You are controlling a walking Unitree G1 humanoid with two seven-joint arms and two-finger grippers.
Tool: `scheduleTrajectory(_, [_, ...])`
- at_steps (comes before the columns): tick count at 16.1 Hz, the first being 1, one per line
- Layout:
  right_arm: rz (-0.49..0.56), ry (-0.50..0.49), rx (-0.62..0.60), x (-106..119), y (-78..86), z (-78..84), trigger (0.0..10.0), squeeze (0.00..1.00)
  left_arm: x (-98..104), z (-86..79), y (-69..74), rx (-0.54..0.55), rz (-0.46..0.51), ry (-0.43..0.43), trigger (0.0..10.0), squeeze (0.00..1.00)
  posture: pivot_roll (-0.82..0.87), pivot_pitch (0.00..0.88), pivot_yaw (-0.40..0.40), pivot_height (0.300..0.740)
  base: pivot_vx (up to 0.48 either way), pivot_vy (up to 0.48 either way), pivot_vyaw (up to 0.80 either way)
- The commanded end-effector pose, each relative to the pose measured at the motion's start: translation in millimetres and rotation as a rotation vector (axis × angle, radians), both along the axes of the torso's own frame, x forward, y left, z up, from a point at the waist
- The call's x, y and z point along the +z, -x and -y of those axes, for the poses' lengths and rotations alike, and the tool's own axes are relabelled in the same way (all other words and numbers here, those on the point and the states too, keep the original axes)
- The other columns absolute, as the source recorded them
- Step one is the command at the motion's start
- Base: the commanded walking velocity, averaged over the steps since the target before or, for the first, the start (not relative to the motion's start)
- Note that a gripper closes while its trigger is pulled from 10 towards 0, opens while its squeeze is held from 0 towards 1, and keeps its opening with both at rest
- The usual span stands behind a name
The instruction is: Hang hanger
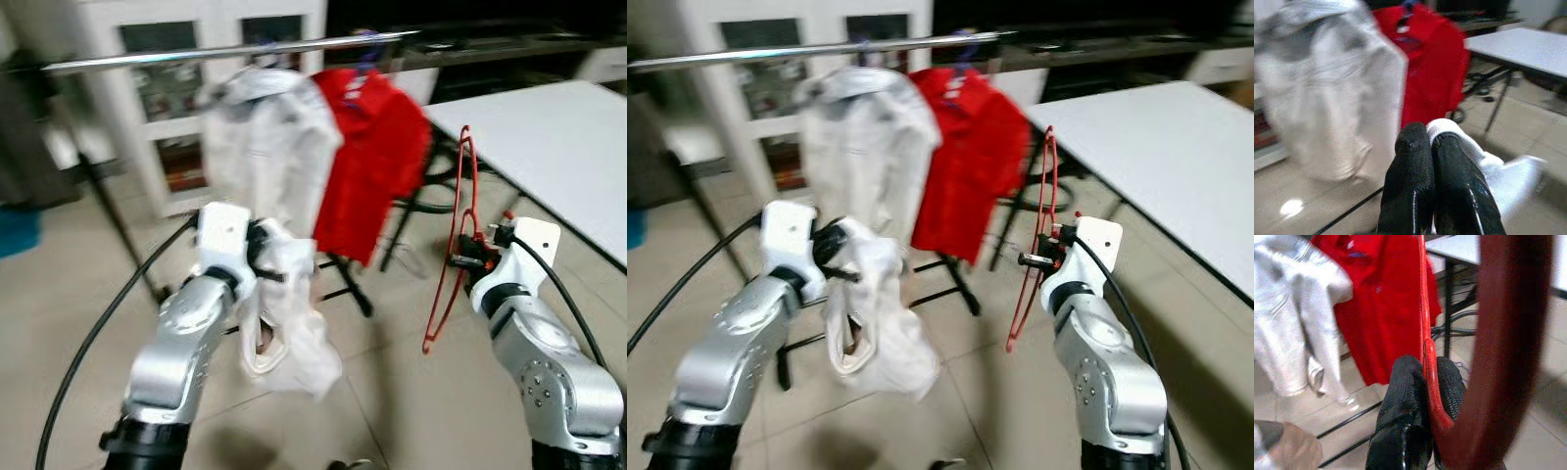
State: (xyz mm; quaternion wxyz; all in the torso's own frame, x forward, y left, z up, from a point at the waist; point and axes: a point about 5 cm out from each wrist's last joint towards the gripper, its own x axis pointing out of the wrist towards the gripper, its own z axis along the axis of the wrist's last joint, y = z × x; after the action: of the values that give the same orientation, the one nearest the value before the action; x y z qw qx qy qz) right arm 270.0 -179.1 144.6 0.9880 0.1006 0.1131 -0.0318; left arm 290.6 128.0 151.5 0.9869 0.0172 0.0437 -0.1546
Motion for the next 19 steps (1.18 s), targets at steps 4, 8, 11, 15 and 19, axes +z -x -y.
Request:
scheduleTrajectory(4, [0.05, -0.037, -0.05, 6.6, -5.2, 2.0, 10.0, 0.0, 5.0, -5.8, -1.7, 0.036, 0.051, -0.013, 10.0, 0.0, 0.01, 0.0, -0.028, 0.74, 0.0, 0.0, -0.77])
scheduleTrajectory(8, [0.094, 0.043, -0.033, 6.6, -0.8, -1.2, 10.0, 0.0, 3.3, -2.2, -1.6, 0.017, 0.067, -0.031, 10.0, 0.0, 0.01, 0.0, -0.04, 0.74, 0.0, 0.0, -0.77])
scheduleTrajectory(11, [0.077, 0.013, 0.001, 4.8, -3.2, -4.8, 10.0, 0.0, 4.2, -2.6, -2.6, 0.023, 0.058, -0.01, 10.0, 0.0, 0.01, 0.0, -0.028, 0.74, 0.0, 0.0, -0.79])
scheduleTrajectory(15, [0.089, -0.046, -0.033, 5.0, -1.5, -7.3, 10.0, 0.0, 5.0, -3.0, -0.1, 0.006, 0.059, 0.001, 10.0, 0.0, 0.02, 0.0, -0.034, 0.74, 0.0, 0.0, -0.74])
scheduleTrajectory(19, [0.052, -0.001, 0.019, 0.4, 0.6, -9.1, 10.0, 0.0, 6.0, -4.7, -5.3, 0.015, 0.055, 0.008, 10.0, 0.0, 0.01, 0.0, -0.005, 0.74, 0.0, 0.219, -0.69])
